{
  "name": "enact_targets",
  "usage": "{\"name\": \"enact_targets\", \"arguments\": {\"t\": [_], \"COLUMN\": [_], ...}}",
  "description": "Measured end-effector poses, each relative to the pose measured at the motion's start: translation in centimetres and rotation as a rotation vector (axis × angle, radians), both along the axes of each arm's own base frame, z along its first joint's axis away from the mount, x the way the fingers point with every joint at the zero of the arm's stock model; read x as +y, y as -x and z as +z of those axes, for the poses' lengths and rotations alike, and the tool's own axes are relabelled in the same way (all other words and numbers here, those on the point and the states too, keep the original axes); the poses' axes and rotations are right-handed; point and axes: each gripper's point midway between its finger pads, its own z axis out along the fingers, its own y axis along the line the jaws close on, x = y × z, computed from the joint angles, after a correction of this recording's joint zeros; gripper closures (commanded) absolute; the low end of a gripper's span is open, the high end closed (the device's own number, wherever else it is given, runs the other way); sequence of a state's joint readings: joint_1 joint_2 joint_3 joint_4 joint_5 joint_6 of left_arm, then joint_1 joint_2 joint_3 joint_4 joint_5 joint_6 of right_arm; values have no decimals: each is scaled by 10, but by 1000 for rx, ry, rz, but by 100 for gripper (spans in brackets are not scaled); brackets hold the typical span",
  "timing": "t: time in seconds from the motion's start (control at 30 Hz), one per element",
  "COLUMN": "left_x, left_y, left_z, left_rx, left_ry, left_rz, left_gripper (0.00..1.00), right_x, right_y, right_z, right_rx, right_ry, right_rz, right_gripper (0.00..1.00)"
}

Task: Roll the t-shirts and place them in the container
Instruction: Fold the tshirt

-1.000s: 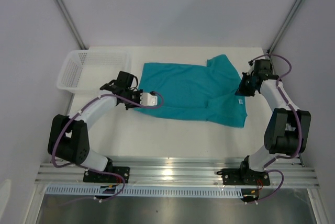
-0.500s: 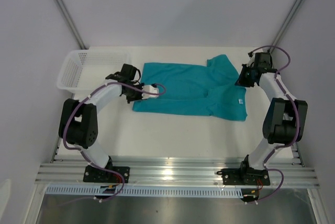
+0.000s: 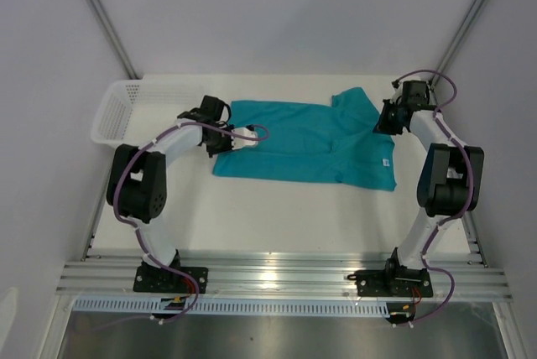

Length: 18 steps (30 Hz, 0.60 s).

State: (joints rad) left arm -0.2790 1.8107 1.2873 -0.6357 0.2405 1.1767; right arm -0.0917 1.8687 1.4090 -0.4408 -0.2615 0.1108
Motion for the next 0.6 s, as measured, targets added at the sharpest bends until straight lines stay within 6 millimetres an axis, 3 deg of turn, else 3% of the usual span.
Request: {"name": "enact_targets", "arguments": {"t": [0.17, 0.43, 0.6], "left_x": [5, 15, 17], "left_y": [-4, -19, -34], "left_z": [-8, -12, 1], "left_rx": [11, -3, -41], "left_ry": [-27, -72, -72], "left_rz": [33, 134, 214], "left_gripper": [96, 56, 55], "right_x": [3, 0, -2], "right_y": [-3, -9, -16], "right_z": [-8, -14, -25], "right_rx": [12, 18, 32], "right_ry": [0, 15, 17], "right_rz": [7, -11, -28], "right_gripper": [100, 100, 100]}}
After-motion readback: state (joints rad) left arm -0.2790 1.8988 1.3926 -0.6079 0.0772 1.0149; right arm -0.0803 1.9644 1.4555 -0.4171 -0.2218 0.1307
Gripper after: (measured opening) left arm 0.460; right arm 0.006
